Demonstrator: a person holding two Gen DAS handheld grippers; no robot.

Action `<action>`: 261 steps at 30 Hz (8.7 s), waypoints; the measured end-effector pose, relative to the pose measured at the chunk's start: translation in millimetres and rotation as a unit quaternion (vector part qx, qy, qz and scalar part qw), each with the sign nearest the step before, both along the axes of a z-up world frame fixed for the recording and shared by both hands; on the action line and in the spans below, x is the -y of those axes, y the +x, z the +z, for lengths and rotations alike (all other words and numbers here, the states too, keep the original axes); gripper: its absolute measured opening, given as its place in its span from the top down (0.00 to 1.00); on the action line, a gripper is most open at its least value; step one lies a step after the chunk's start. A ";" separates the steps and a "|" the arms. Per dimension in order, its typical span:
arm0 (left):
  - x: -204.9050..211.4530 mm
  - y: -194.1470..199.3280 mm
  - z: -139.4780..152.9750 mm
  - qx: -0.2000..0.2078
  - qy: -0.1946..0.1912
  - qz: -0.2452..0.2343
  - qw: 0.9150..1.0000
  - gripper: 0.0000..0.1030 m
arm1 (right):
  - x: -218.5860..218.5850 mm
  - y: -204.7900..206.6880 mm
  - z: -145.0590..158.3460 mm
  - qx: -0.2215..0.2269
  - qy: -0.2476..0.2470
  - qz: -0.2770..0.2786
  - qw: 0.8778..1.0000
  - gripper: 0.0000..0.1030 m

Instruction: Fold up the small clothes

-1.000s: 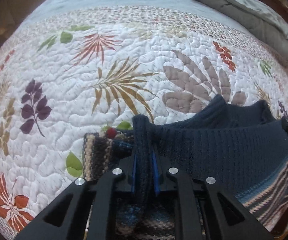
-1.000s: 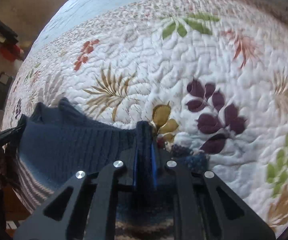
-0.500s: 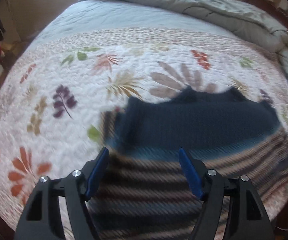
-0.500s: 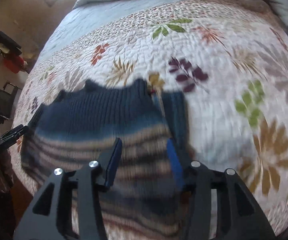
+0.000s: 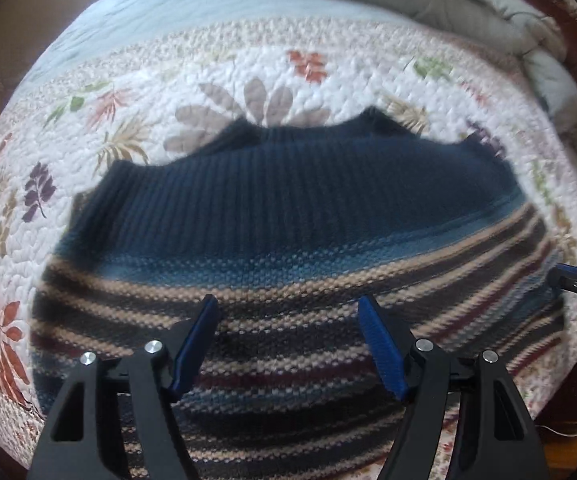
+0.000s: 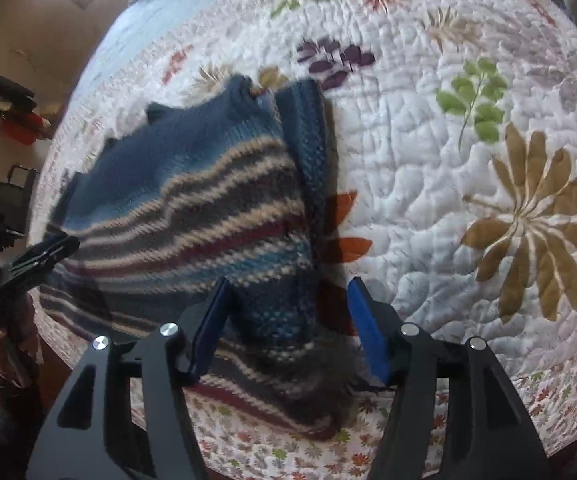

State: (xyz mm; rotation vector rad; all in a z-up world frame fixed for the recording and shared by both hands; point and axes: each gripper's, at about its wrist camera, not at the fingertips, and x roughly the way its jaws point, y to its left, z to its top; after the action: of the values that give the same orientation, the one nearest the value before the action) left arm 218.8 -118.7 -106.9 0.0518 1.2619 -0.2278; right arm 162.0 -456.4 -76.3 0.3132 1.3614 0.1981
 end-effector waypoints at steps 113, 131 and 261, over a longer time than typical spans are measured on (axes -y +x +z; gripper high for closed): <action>-53.6 -6.2 18.0 -0.064 -0.245 0.055 0.966 0.78 | -152.3 -59.9 43.3 0.081 0.091 0.093 0.988 0.59; -216.7 -31.4 16.7 -0.021 -0.258 0.144 0.955 0.79 | -229.8 -55.3 43.1 0.074 0.098 0.158 0.980 0.58; -212.7 7.5 -68.8 -0.131 -0.310 0.048 0.941 0.29 | -260.7 42.8 -28.5 -0.026 0.191 0.113 0.975 0.17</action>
State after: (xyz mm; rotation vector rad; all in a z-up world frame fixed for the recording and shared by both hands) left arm 226.3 94.0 -175.7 -0.5987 1.4018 -0.5524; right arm 204.8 -195.7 -104.9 0.4867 1.4066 0.6505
